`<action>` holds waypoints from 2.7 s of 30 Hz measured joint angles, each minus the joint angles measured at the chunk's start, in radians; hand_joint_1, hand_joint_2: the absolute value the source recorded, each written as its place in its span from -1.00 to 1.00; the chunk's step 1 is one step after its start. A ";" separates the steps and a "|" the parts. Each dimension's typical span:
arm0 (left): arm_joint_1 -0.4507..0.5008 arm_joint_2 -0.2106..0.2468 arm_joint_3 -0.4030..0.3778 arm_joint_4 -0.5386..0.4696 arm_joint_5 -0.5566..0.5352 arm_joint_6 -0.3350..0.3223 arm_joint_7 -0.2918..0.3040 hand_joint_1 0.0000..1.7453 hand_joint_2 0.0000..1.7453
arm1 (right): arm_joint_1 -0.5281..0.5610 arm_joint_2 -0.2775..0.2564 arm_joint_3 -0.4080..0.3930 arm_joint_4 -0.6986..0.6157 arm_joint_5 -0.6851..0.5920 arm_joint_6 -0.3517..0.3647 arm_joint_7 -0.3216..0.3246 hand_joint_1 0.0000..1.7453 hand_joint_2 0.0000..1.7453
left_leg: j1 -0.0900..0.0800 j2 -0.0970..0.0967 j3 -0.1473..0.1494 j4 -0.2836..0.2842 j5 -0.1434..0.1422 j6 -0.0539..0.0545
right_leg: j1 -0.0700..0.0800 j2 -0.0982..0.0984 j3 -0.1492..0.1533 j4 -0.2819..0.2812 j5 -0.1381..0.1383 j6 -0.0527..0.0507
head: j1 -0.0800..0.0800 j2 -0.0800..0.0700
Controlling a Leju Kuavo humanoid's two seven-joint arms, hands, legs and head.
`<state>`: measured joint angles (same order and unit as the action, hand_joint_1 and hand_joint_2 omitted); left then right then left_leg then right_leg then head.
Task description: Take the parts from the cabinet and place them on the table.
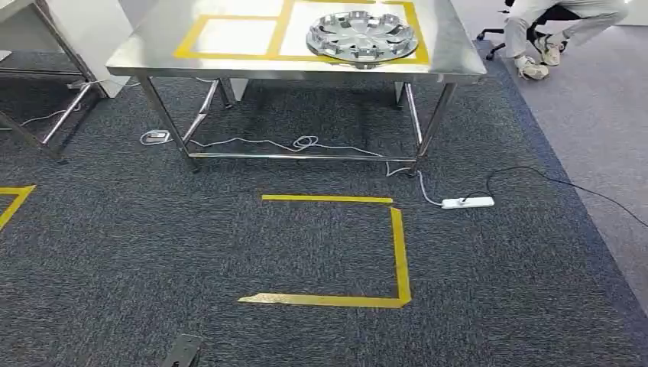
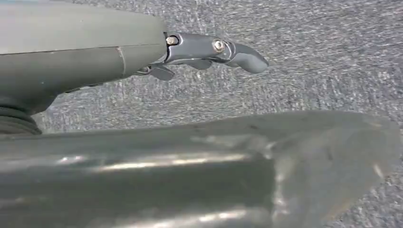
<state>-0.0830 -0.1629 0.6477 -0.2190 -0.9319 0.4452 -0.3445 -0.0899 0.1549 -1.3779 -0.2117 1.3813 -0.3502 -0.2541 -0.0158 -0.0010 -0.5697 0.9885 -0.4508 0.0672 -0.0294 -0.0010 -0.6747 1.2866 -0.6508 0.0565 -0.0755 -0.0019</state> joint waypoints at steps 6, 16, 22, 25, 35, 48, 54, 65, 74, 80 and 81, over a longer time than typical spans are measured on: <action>0.001 -0.002 0.000 0.000 -0.002 0.000 0.000 -1.00 -1.00 | -0.002 -0.001 0.000 0.000 0.007 0.002 0.005 -1.00 -1.00 | -0.008 -0.010 -0.005 0.013 0.000 -0.020 | 0.006 0.013 0.168 -0.306 0.125 -0.019 | 0.001 0.000; 0.004 -0.001 0.000 0.000 -0.003 0.001 -0.043 -1.00 1.00 | 0.005 -0.001 0.007 0.000 0.014 -0.002 0.006 -1.00 -1.00 | 0.021 -0.010 -0.133 0.335 -0.161 -0.079 | 0.001 -0.017 0.162 -0.308 0.146 -0.050 | -0.011 0.000; -0.002 -0.002 0.000 0.000 -0.002 0.002 -0.066 -1.00 1.00 | 0.003 0.000 0.014 0.000 0.015 -0.003 0.006 -1.00 -1.00 | 0.018 0.025 0.031 0.010 -0.033 -0.067 | 0.007 -0.033 0.164 -0.301 0.138 -0.029 | -0.011 0.000; 0.001 -0.001 0.000 0.000 0.000 0.003 -0.083 -1.00 1.00 | 0.001 0.000 0.018 0.000 0.016 -0.006 0.006 -1.00 -1.00 | 0.015 0.014 0.019 0.015 -0.030 -0.051 | 0.004 -0.048 0.165 -0.306 0.143 -0.010 | -0.010 0.000; -0.003 -0.006 0.002 0.000 0.007 0.037 -0.162 -1.00 1.00 | 0.006 -0.003 0.032 0.000 0.042 -0.020 0.009 -1.00 -1.00 | 0.004 -0.027 0.021 0.008 -0.021 -0.022 | 0.011 0.010 0.110 -0.220 0.143 -0.027 | -0.001 0.000; -0.002 -0.004 0.006 0.000 0.026 0.050 -0.246 -1.00 1.00 | 0.008 -0.003 0.060 0.000 0.067 -0.036 0.015 -1.00 -1.00 | 0.028 -0.010 -0.103 0.274 -0.123 -0.089 | 0.007 -0.016 0.153 -0.301 0.146 -0.053 | -0.012 0.000; -0.001 -0.003 0.012 0.000 0.038 0.045 -0.250 -1.00 1.00 | 0.006 -0.003 0.075 0.000 0.076 -0.040 0.026 -1.00 -1.00 | 0.025 -0.001 0.017 0.013 -0.026 -0.073 | 0.014 -0.022 0.151 -0.290 0.133 -0.037 | -0.009 0.000; 0.002 -0.002 0.024 0.000 0.042 0.045 -0.250 -1.00 1.00 | 0.007 -0.002 0.087 0.001 0.085 -0.043 0.027 -1.00 -1.00 | 0.012 -0.001 0.015 0.020 -0.031 -0.055 | 0.003 -0.022 0.155 -0.305 0.145 -0.015 | -0.010 0.000; 0.001 -0.003 0.024 0.000 0.032 0.048 -0.245 -1.00 1.00 | 0.008 -0.002 0.098 0.001 0.089 -0.043 0.031 -1.00 -1.00 | 0.013 -0.001 0.015 0.020 -0.030 -0.055 | 0.004 -0.022 0.154 -0.301 0.145 -0.014 | -0.010 0.000; 0.002 -0.003 0.024 0.000 0.031 0.048 -0.244 -1.00 1.00 | 0.009 -0.002 0.108 0.001 0.106 -0.050 0.037 -1.00 1.00 | 0.013 -0.001 0.015 0.021 -0.030 -0.055 | 0.004 -0.022 0.152 -0.298 0.143 -0.014 | -0.010 0.000; 0.002 -0.003 0.024 0.000 0.031 0.048 -0.244 -1.00 1.00 | 0.009 -0.002 0.108 0.001 0.108 -0.052 0.037 -1.00 1.00 | 0.013 -0.001 0.015 0.021 -0.030 -0.055 | 0.004 -0.022 0.152 -0.298 0.143 -0.014 | -0.010 0.000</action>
<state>-0.0815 -0.1656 0.6722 -0.2190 -0.9007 0.4929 -0.5886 -0.0809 0.1526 -1.2695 -0.2110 1.4889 -0.4021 -0.2171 -0.0029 -0.0017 -0.5549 1.0096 -0.4811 0.0124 -0.0255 -0.0226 -0.5223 0.9883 -0.5077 0.0423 -0.0854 -0.0019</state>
